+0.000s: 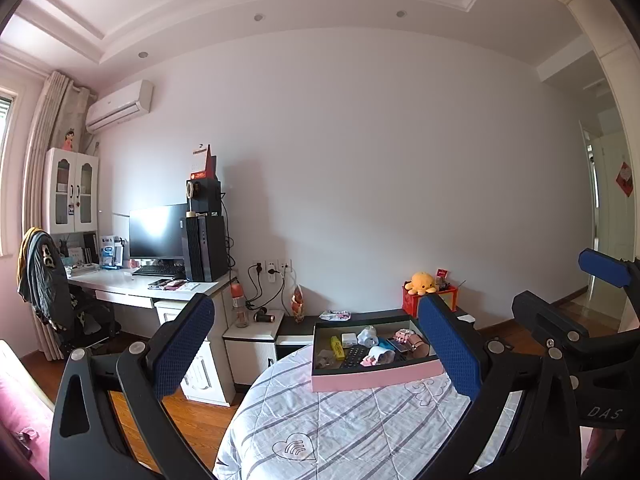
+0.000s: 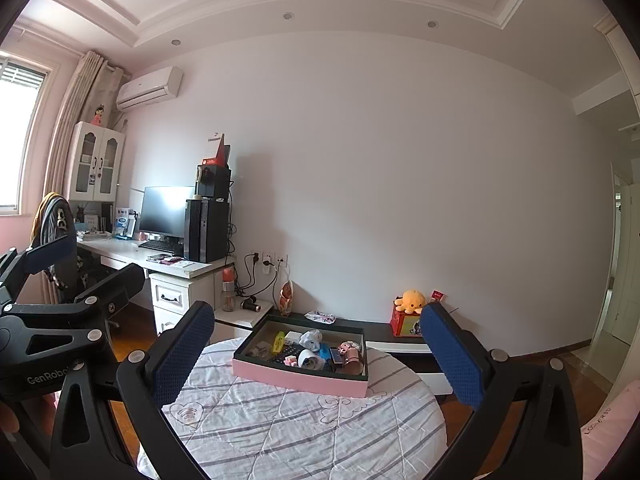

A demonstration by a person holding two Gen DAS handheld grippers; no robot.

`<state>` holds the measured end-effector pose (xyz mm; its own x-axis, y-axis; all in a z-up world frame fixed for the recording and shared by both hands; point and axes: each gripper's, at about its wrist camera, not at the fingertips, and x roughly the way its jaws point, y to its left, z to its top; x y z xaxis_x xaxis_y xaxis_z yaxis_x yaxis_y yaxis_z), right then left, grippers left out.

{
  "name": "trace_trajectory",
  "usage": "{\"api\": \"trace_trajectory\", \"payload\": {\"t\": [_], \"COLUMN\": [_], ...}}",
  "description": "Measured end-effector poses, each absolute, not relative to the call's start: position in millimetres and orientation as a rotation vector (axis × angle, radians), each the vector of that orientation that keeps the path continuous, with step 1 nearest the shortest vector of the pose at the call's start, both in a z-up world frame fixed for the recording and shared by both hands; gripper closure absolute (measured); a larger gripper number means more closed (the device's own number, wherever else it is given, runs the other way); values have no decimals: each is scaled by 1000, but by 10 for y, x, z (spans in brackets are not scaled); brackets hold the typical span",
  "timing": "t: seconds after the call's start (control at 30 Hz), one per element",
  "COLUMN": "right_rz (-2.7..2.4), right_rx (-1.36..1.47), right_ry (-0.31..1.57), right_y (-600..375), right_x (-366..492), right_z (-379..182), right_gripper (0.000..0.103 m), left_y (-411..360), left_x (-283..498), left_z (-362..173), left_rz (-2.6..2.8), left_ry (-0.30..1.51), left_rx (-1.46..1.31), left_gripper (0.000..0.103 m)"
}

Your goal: Organize rigid objects

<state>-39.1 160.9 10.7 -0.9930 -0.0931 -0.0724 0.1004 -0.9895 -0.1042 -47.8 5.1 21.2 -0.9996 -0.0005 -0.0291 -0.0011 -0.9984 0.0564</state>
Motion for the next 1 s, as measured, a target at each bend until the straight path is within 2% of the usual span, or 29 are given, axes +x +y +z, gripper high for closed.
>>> {"api": "trace_trajectory", "payload": {"t": [1.0], "right_rz": [-3043], "right_rx": [117], "right_ry": [172], "right_y": [1597], "right_x": [-437], "right_z": [99], "right_gripper": [0], "left_y": [50], "left_x": [-478], "left_z": [177], "left_rz": [3145], "left_ry": [101], "left_rx": [-38], "left_gripper": [0]}}
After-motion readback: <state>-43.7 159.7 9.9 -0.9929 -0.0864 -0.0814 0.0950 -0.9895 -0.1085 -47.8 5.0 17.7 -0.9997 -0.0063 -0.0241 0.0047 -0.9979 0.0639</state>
